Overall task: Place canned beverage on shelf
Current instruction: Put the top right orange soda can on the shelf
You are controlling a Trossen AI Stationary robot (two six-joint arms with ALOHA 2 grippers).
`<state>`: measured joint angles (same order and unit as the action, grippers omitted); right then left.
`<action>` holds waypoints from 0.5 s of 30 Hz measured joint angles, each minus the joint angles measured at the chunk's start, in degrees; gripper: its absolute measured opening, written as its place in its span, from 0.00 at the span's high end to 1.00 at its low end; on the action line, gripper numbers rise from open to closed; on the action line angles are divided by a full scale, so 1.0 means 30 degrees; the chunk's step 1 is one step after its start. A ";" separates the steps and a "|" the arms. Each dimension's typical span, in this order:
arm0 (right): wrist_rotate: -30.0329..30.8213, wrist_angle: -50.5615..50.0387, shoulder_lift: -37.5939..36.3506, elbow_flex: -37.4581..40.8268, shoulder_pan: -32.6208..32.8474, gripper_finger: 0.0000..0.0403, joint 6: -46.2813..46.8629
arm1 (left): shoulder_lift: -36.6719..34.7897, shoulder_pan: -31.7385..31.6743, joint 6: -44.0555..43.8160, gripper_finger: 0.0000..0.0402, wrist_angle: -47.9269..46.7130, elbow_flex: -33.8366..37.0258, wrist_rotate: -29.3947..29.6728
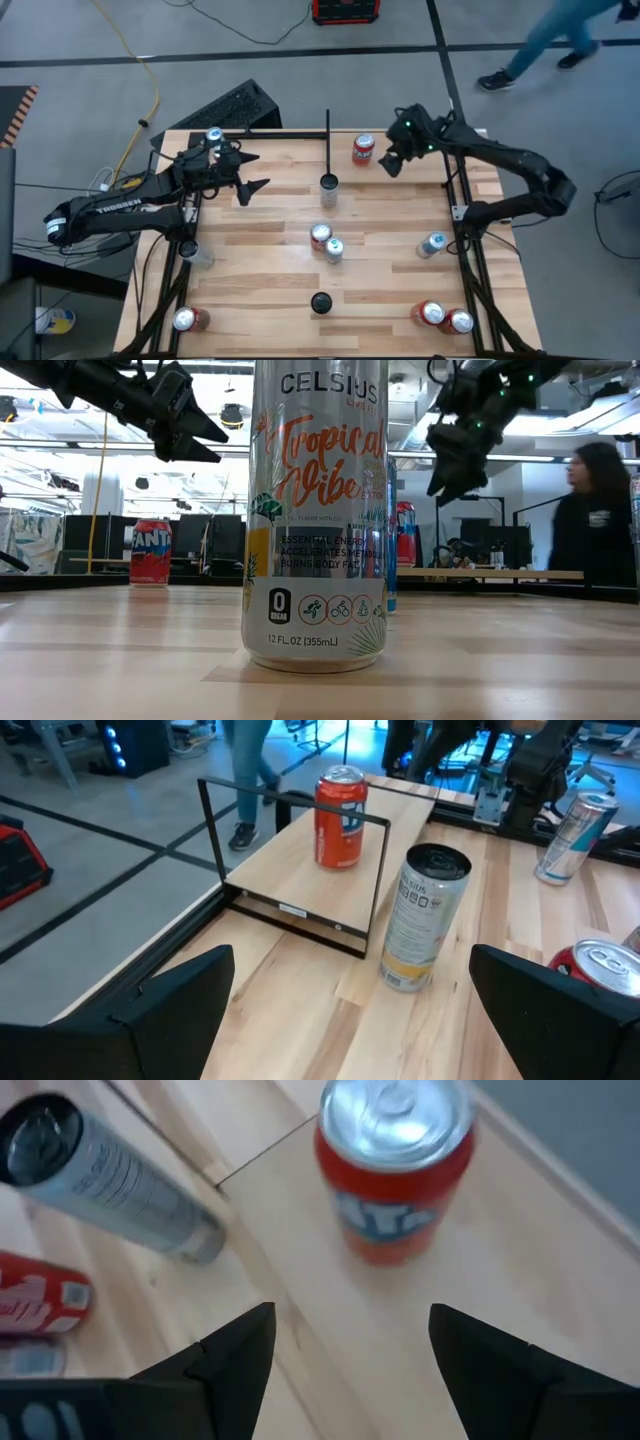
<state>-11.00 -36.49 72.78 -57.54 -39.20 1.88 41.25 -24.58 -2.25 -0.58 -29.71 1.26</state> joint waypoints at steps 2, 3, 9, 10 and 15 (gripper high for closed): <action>-0.0477 0.0394 0.0454 0.0174 -0.0145 0.32 -0.0224 | 0.0000 0.0000 -0.0003 0.03 0.0016 0.0000 0.0000; -0.0645 0.0463 0.0734 0.0195 -0.0165 0.36 -0.0417 | 0.0000 0.0006 -0.0023 0.03 0.0013 0.0000 -0.0003; -0.2043 0.1009 0.2386 0.0206 -0.1063 0.74 -0.1748 | 0.0000 0.0007 -0.0417 0.03 0.0016 0.0000 0.0022; -0.2365 0.1076 0.2655 0.0206 -0.1304 0.82 -0.1804 | 0.0000 0.0000 -0.0483 0.03 0.0016 0.0000 0.0022; -0.4246 0.1952 0.3686 0.0206 -0.2496 0.94 -0.2267 | 0.0000 0.0000 -0.0527 0.03 0.0024 0.0000 0.0036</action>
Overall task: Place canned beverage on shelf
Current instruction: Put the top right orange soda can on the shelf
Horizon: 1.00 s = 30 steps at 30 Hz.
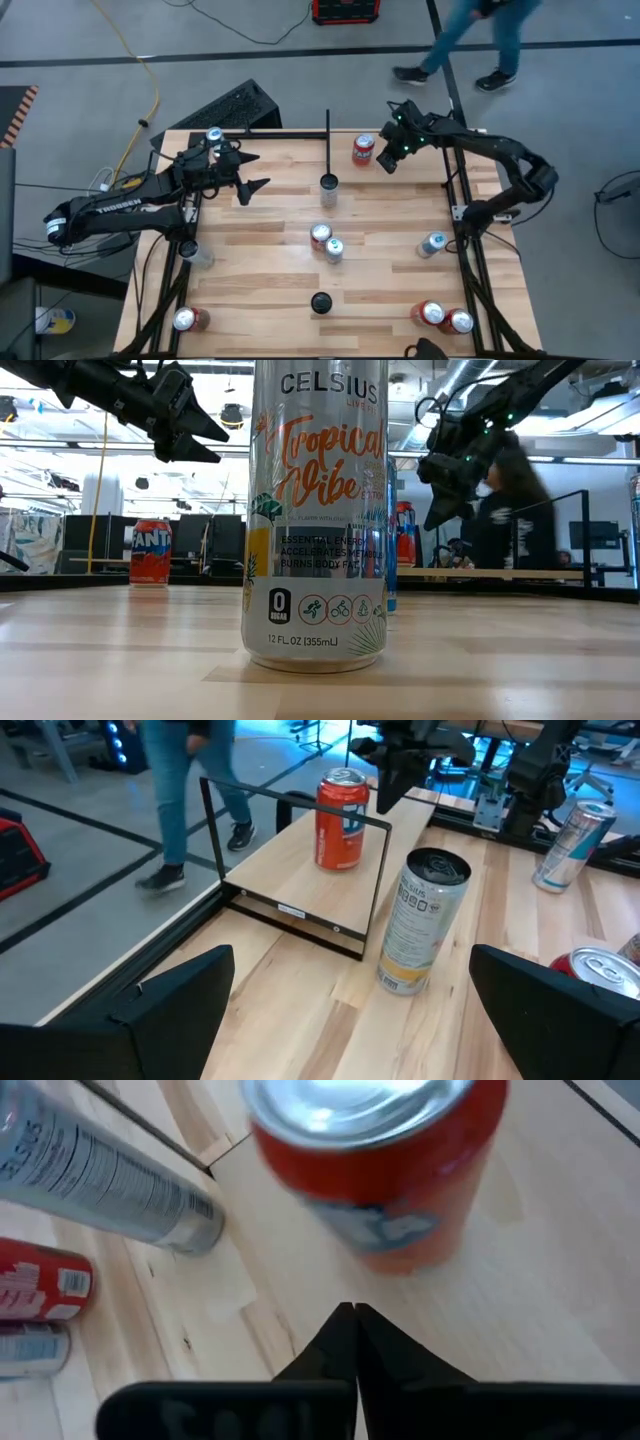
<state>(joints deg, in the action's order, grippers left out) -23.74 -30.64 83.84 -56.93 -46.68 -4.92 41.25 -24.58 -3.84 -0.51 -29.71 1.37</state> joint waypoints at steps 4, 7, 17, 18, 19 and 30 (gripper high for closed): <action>-0.1208 0.0217 0.1021 -0.0233 -0.0487 0.94 -0.0113 | 0.0000 0.0000 -0.0149 0.03 0.0101 0.0000 0.0033; -0.1948 0.0254 0.1739 -0.0600 -0.0626 0.96 -0.0533 | 0.0000 0.0000 -0.0256 0.03 0.0225 0.0000 0.0239; -0.2144 0.0250 0.3525 -0.2577 -0.0616 0.94 -0.0891 | 0.0000 0.0000 -0.0747 0.03 0.0356 0.0000 0.0321; -0.2146 0.0225 0.3681 -0.2820 -0.0616 0.95 -0.0889 | 0.0000 0.0007 -0.0795 0.03 0.0356 0.0000 0.0321; -0.2138 0.0235 0.3842 -0.3026 -0.0607 0.95 -0.0878 | 0.0000 0.0002 -0.0842 0.03 0.0349 0.0000 0.0321; -0.2130 -0.0495 0.4948 -0.4335 -0.0454 0.95 0.0567 | 0.0000 0.0002 -0.0960 0.03 0.0349 0.0000 0.0321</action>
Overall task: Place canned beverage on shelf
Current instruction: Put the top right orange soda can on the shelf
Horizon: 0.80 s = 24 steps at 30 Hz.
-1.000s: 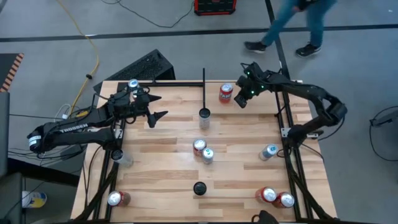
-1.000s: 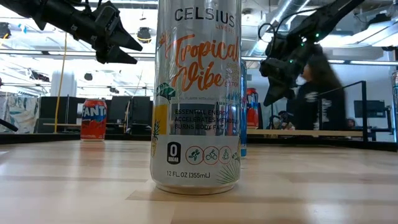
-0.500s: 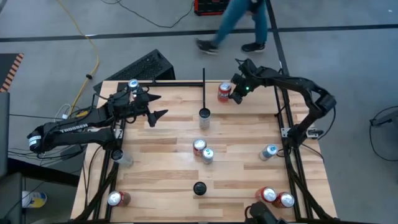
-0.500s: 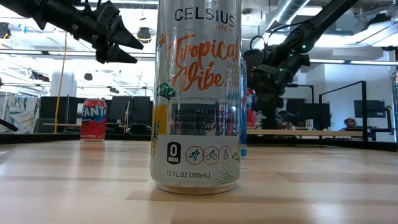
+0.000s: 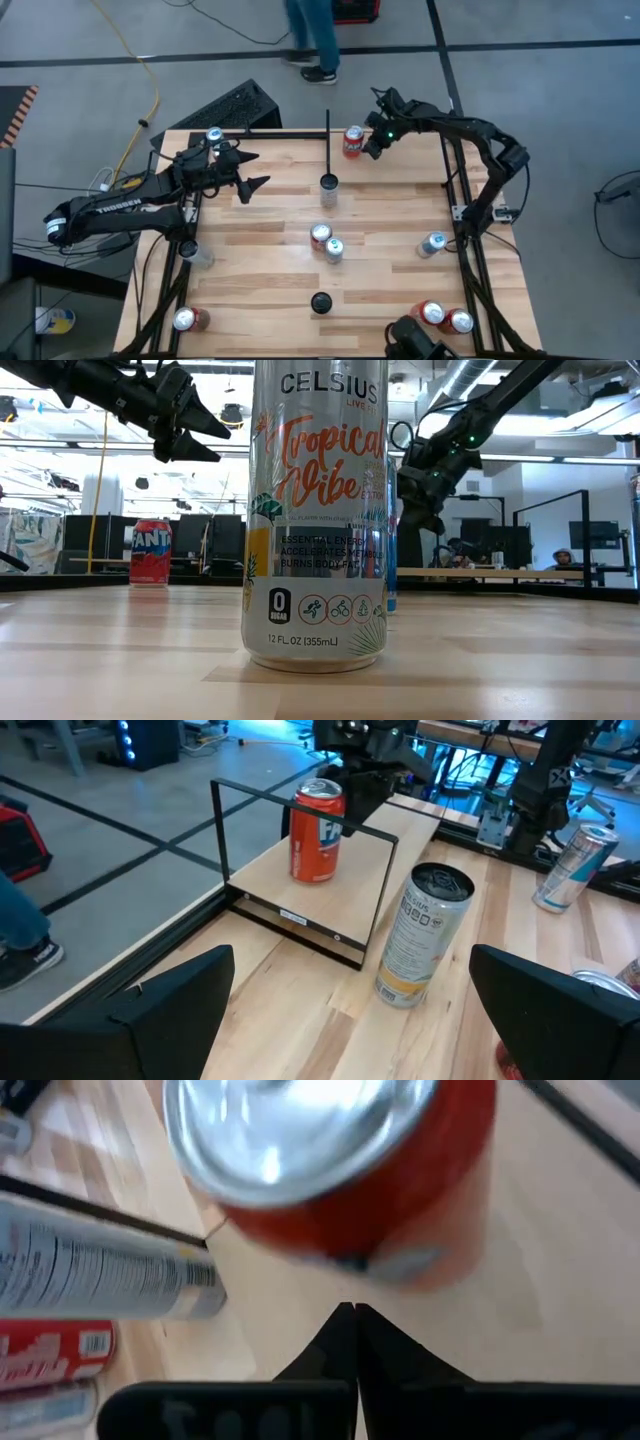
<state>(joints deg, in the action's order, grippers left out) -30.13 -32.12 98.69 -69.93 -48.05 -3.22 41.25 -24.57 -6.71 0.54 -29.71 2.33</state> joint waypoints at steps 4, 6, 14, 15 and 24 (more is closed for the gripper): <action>0.0008 -0.1106 -0.0301 0.0007 0.0535 0.95 -0.0089 | 0.0000 -0.0002 0.0070 0.03 0.0000 0.0000 0.0000; 0.0008 -0.1035 -0.0347 -0.0007 0.0996 0.95 -0.0095 | 0.0000 -0.0002 0.0217 0.03 0.0000 0.0000 0.0000; 0.1429 0.0424 -0.0332 0.0000 0.2319 0.95 0.0076 | 0.0000 -0.0002 0.0479 0.03 0.0029 0.0000 0.0000; 0.1537 0.0444 -0.0332 0.0000 0.2264 0.95 0.0073 | 0.0000 0.0004 0.0479 0.03 0.0026 0.0000 0.0000; 0.1618 0.0927 -0.0332 0.0000 0.1115 0.95 0.0058 | 0.0000 -0.0002 0.0339 0.03 0.0015 0.0000 0.0000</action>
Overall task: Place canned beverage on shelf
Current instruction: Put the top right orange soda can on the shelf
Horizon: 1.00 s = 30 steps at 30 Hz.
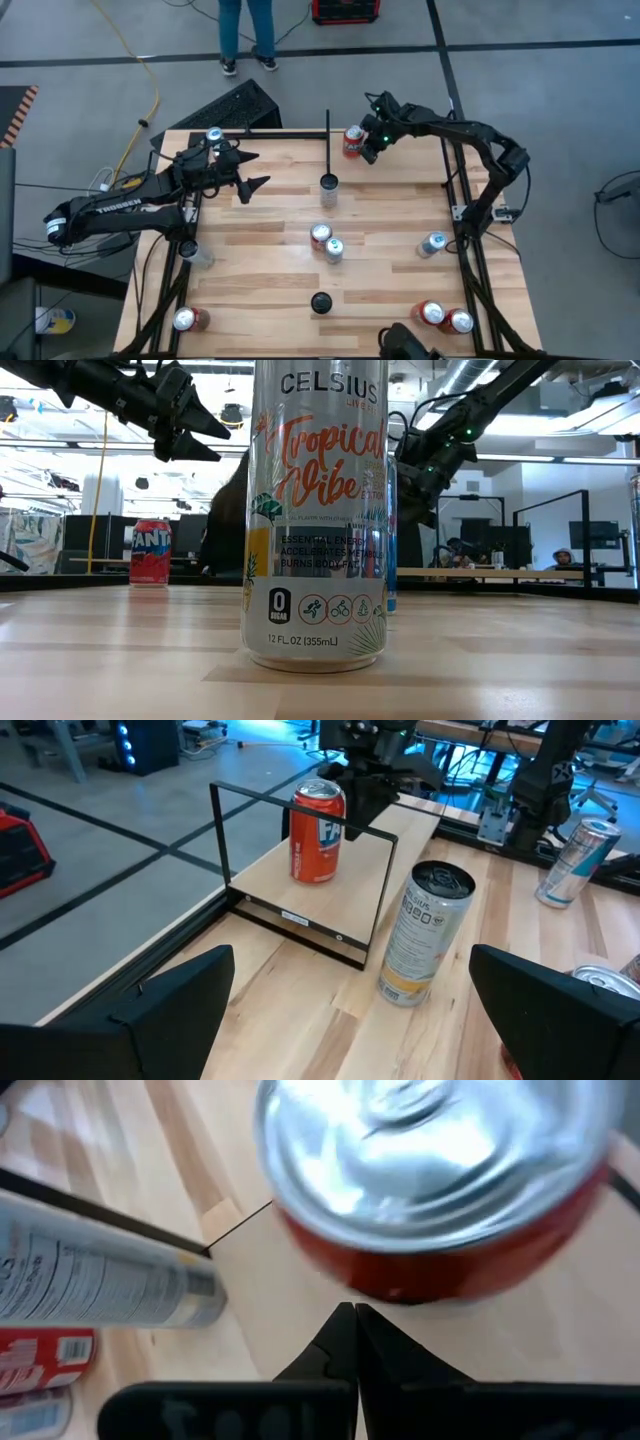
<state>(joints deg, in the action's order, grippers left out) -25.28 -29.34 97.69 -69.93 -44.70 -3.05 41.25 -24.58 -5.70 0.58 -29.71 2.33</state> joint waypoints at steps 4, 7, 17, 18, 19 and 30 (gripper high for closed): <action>-0.0094 0.0643 0.0044 0.0007 -0.0286 0.95 0.0002 | 0.0000 0.0007 -0.0095 0.03 0.0011 0.0000 0.0000; -0.0145 0.1142 0.0044 0.0007 -0.0290 0.95 0.0088 | 0.0000 0.0000 -0.0327 0.03 0.0034 0.0000 0.0000; -0.0117 0.1965 0.0044 0.0007 0.0381 0.95 0.1166 | 0.0000 0.0000 -0.0371 0.03 0.0073 0.0000 0.0000; -0.0110 0.2090 0.0044 0.0007 0.0427 0.95 0.1183 | 0.0000 0.0000 -0.0376 0.03 0.0073 0.0000 0.0000; -0.0115 0.2210 0.0044 0.0007 0.0435 0.95 0.1228 | 0.0000 0.0005 -0.0383 0.03 0.0073 0.0000 0.0000; 0.0029 0.3597 0.0044 0.0007 0.0355 0.95 0.2329 | 0.0000 0.0002 -0.0648 0.03 0.0066 0.0000 -0.0124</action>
<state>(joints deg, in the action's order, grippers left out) -25.19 -18.55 97.82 -69.91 -43.64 3.94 41.25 -24.57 -7.64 0.78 -29.71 1.96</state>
